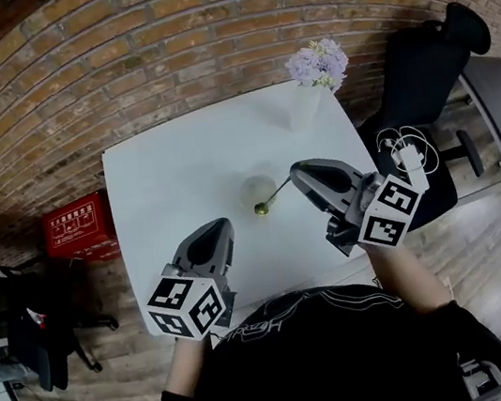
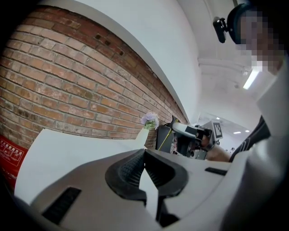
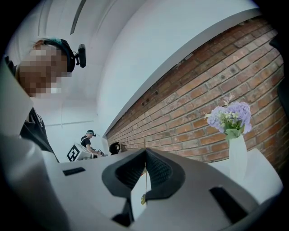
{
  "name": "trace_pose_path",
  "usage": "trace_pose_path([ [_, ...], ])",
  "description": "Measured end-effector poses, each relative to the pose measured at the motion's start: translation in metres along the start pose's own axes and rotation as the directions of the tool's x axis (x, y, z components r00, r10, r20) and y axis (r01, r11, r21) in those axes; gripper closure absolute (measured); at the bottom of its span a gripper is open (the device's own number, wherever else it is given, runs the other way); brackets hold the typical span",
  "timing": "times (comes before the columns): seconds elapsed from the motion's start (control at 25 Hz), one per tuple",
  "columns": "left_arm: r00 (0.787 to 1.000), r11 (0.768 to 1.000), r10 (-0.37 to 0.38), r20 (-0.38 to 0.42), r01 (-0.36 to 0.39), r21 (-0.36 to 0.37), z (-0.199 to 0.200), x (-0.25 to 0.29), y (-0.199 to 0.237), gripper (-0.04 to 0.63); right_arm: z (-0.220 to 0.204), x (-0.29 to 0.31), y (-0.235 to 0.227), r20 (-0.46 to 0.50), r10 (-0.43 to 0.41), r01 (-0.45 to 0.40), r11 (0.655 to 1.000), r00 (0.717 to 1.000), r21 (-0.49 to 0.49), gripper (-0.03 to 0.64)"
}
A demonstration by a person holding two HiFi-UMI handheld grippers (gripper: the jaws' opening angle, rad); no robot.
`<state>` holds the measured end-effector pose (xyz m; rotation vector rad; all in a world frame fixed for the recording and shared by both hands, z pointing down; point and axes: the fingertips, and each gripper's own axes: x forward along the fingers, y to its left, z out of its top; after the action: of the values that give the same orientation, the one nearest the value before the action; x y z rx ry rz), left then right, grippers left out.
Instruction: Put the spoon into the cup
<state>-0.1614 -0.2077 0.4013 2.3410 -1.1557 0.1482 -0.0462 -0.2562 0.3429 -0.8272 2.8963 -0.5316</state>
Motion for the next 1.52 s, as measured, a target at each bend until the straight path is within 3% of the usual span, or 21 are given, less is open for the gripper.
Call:
trace_pose_path([
  [0.4, 0.998, 0.998, 0.008, -0.064, -0.012, -0.061, -0.029, 0.019, 0.032, 0.591, -0.032, 0.026, -0.044, -0.06, -0.066, 0.067, 0.998, 0.996, 0.007, 0.618],
  [0.88, 0.992, 0.992, 0.054, -0.115, -0.067, -0.11, -0.054, 0.019, 0.058, 0.592, -0.105, 0.048, -0.087, -0.183, -0.134, 0.143, 0.989, 0.974, 0.038, 0.618],
  [1.52, 0.986, 0.991, 0.066, -0.154, -0.083, -0.107, -0.064, 0.027, 0.064, 0.592, -0.15, 0.058, -0.098, -0.217, -0.12, 0.141, 0.987, 0.969, 0.081, 0.618],
])
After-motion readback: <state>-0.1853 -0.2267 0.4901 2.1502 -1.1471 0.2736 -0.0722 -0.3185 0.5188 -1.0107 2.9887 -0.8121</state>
